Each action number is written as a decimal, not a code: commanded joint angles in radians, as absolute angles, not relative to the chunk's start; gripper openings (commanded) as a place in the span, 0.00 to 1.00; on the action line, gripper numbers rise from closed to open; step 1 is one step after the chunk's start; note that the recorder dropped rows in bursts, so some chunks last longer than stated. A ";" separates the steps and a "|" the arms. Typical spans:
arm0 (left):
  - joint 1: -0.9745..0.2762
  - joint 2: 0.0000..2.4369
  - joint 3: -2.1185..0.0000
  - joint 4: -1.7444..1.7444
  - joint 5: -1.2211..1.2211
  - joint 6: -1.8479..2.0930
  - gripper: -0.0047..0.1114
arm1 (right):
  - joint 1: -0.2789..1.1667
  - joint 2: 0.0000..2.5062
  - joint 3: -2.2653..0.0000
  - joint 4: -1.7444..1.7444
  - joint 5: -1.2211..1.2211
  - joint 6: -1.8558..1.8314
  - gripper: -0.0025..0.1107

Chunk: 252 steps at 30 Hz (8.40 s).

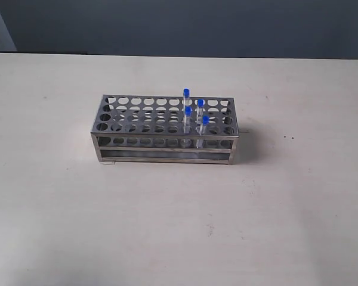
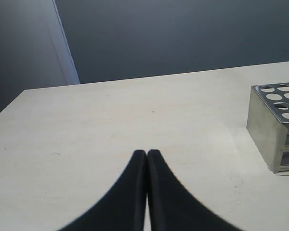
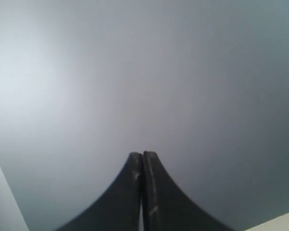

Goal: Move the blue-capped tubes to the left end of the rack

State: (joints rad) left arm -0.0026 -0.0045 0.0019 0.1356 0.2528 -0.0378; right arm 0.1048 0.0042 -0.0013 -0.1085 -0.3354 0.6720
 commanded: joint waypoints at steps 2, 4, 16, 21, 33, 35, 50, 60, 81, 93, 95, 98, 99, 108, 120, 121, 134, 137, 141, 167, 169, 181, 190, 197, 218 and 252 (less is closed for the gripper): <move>-0.009 0.000 0.000 0.135 0.239 -0.041 0.04 | 0.101 0.000 0.000 -0.072 -0.347 0.766 0.02; -0.009 0.000 0.000 0.135 0.239 -0.041 0.04 | 0.101 0.000 0.000 -0.096 -0.393 0.828 0.02; -0.009 0.000 0.000 0.135 0.239 -0.041 0.04 | 0.101 0.515 -0.512 -0.787 -0.458 0.837 0.02; -0.009 0.000 0.000 0.135 0.239 -0.041 0.04 | 0.101 0.884 -0.782 -0.872 -0.609 0.837 0.02; -0.009 0.000 0.000 0.135 0.239 -0.041 0.04 | 0.295 1.436 -0.651 -0.728 -0.725 0.537 0.02; -0.009 0.000 0.000 0.135 0.239 -0.041 0.04 | 0.321 1.505 -0.578 -0.615 -0.852 0.432 0.02; -0.009 0.000 0.000 0.135 0.239 -0.041 0.04 | 0.398 1.848 -0.519 -0.739 -1.197 0.375 0.40; -0.009 0.000 0.000 0.135 0.239 -0.041 0.04 | 0.420 1.881 -0.585 -0.741 -1.020 0.350 0.44; -0.009 0.000 0.000 0.135 0.239 -0.041 0.04 | 0.420 2.001 -0.674 -0.716 -1.025 0.309 0.27; -0.009 0.000 0.000 0.135 0.239 -0.041 0.04 | 0.420 1.937 -0.674 -0.762 -0.991 0.311 0.02; -0.009 0.000 0.000 0.135 0.239 -0.041 0.04 | 0.420 1.899 -0.674 -0.762 -0.946 0.311 0.02; -0.009 0.000 0.000 0.135 0.239 -0.041 0.04 | 0.420 1.844 -0.674 -0.762 -0.886 0.314 0.02; -0.009 0.000 0.000 0.135 0.239 -0.041 0.04 | 0.420 1.824 -0.674 -0.762 -0.876 0.314 0.02; -0.009 0.000 0.000 0.135 0.239 -0.041 0.04 | 0.431 1.685 -0.707 -0.766 -0.868 0.380 0.02; -0.009 0.000 0.000 0.135 0.239 -0.041 0.04 | 0.626 1.750 -1.040 -0.811 -0.660 0.462 0.02; -0.009 0.000 0.000 0.135 0.239 -0.041 0.04 | 0.637 1.775 -1.074 -0.811 -0.658 0.488 0.02; -0.009 0.000 0.000 0.135 0.239 -0.041 0.04 | 0.747 2.120 -1.434 -0.892 -0.592 0.661 0.02; -0.009 0.000 0.000 0.135 0.239 -0.041 0.04 | 0.757 2.149 -1.458 -0.899 -0.563 0.661 0.02; -0.009 0.000 0.000 0.135 0.239 -0.041 0.04 | 0.757 2.180 -1.493 -0.907 -0.497 0.666 0.02; -0.009 0.000 0.000 0.135 0.239 -0.041 0.04 | 0.757 2.263 -1.503 -0.949 -0.454 0.737 0.02; -0.009 0.000 0.000 0.135 0.239 -0.041 0.04 | 0.757 2.263 -1.503 -0.958 -0.445 0.746 0.02; -0.009 0.000 0.000 0.135 0.239 -0.041 0.04 | 0.757 2.263 -1.503 -1.026 -0.441 0.822 0.18; -0.009 0.000 0.000 0.135 0.239 -0.041 0.04 | 0.757 2.261 -1.503 -1.024 -0.443 0.823 0.27; -0.009 0.000 0.000 0.135 0.239 -0.041 0.04 | 0.756 2.143 -1.503 -1.001 -0.358 0.823 0.27; -0.009 0.000 0.000 0.135 0.239 -0.041 0.04 | 0.619 1.602 -0.990 -0.954 -0.295 0.778 0.26; -0.009 0.000 0.000 0.135 0.239 -0.041 0.04 | 0.547 1.938 -0.744 -0.304 -0.855 0.213 0.42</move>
